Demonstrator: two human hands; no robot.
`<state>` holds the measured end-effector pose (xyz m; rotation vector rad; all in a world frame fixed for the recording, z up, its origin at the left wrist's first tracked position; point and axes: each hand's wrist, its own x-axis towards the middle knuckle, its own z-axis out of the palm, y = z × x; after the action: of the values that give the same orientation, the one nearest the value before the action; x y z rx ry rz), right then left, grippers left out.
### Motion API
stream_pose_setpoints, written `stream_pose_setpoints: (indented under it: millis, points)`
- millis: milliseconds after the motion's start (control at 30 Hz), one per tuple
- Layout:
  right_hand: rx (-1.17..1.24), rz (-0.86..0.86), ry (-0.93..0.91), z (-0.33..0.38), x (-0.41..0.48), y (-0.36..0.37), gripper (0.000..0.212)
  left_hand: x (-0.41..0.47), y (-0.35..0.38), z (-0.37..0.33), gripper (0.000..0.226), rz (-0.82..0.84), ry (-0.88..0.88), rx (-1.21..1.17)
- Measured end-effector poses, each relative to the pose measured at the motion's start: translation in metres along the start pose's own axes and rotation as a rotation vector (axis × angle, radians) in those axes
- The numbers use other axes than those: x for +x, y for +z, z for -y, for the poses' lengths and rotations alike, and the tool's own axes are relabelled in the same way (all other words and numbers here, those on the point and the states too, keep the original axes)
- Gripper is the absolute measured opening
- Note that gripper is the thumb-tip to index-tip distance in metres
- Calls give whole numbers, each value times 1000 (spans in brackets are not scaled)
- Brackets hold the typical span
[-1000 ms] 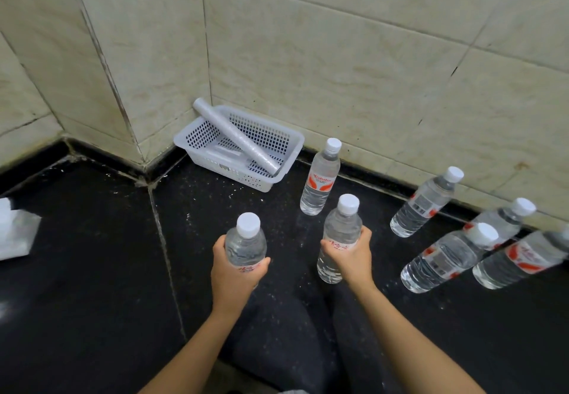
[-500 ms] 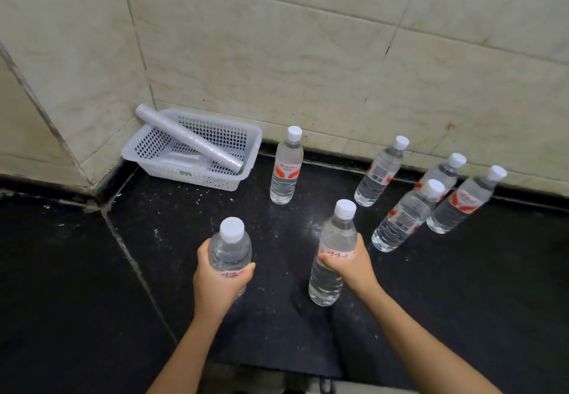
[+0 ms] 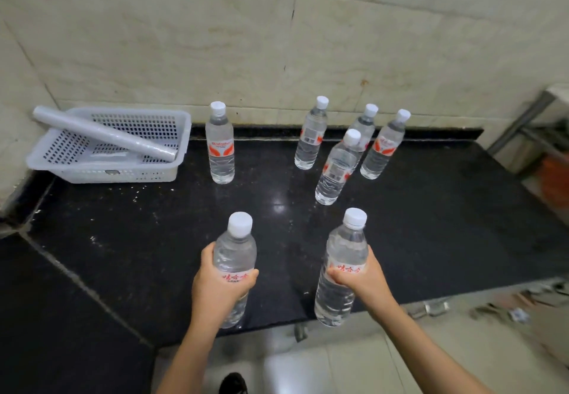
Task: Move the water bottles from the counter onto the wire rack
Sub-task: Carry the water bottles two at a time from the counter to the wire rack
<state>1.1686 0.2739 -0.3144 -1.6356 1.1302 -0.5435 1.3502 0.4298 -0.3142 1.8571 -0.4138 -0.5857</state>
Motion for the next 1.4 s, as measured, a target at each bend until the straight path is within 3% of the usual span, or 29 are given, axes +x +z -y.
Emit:
stream_pose_setpoints:
  millis: [233, 467, 767, 900, 1100, 1400]
  points:
    - [70, -78, -32, -34, -49, -84, 69, -67, 72, -19, 65, 61, 49, -5]
    - [82, -184, -10, -98, -112, -223, 64, -164, 186, -43, 75, 193, 138, -33]
    - [95, -424, 36, -152, -175, -363, 67, -247, 320, -93, 63, 507, 273, -4]
    - [143, -524, 46, -161, -191, -415, 71, -268, 375, -120, 72, 603, 350, 10]
    - [240, -637, -17, -159, -201, -515, 61, -292, 474, -169, 71, 694, 442, -52]
    - [142, -694, -45, -171, -157, -694, 73, -342, 673, -233, 67, 777, 440, -196]
